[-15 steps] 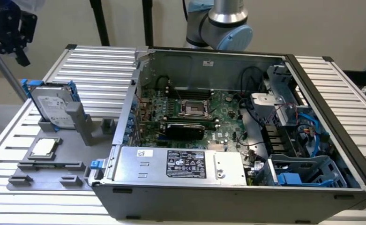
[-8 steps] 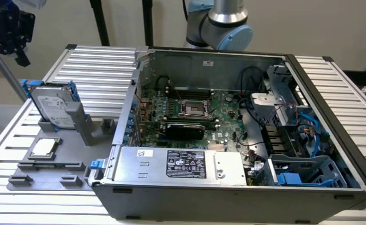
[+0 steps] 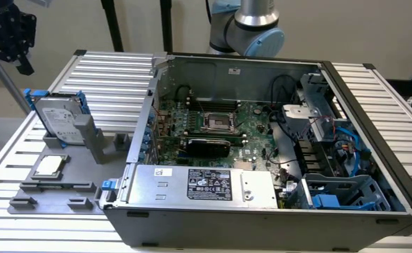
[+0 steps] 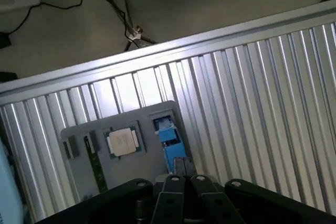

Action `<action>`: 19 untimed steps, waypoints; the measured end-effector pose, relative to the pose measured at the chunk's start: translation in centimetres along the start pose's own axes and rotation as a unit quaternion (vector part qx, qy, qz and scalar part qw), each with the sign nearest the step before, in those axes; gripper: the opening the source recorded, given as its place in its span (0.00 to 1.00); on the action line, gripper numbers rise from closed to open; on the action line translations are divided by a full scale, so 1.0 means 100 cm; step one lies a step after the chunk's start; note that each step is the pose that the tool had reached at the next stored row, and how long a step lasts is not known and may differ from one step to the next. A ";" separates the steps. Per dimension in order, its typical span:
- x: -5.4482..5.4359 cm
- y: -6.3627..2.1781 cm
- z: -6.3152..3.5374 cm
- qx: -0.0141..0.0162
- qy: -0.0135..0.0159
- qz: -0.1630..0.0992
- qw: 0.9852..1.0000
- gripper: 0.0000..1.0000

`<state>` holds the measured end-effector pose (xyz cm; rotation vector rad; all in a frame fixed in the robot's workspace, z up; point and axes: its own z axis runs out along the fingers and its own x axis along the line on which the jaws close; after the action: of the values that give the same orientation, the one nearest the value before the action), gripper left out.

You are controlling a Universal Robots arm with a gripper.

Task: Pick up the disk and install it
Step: 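Pick up the disk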

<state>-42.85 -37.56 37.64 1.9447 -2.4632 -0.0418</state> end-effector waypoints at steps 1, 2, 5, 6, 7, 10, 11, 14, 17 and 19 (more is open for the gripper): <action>0.000 0.0000 0.0001 0.000 0.000 -0.009 1.000 0.11; 0.000 0.0000 0.0002 0.000 0.000 -0.018 1.000 0.11; 0.000 -0.0001 0.0007 -0.001 0.001 -0.045 0.999 0.11; 0.000 -0.0001 0.0008 -0.001 0.001 -0.054 0.999 0.11; 0.000 -0.0001 0.0009 -0.001 0.001 -0.063 0.998 0.11; 0.000 0.0000 0.0015 -0.001 0.002 -0.091 0.996 0.11; 0.000 -0.0001 0.0018 -0.001 0.002 -0.100 0.995 0.11; 0.000 -0.0003 0.0039 -0.002 0.003 -0.126 0.992 0.11; -0.001 -0.0035 0.0071 -0.005 0.003 -0.136 0.991 0.11; 0.000 -0.0064 0.0094 -0.007 0.004 -0.137 0.991 0.11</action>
<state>-42.23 -37.66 36.69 2.2560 -2.1659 -0.0524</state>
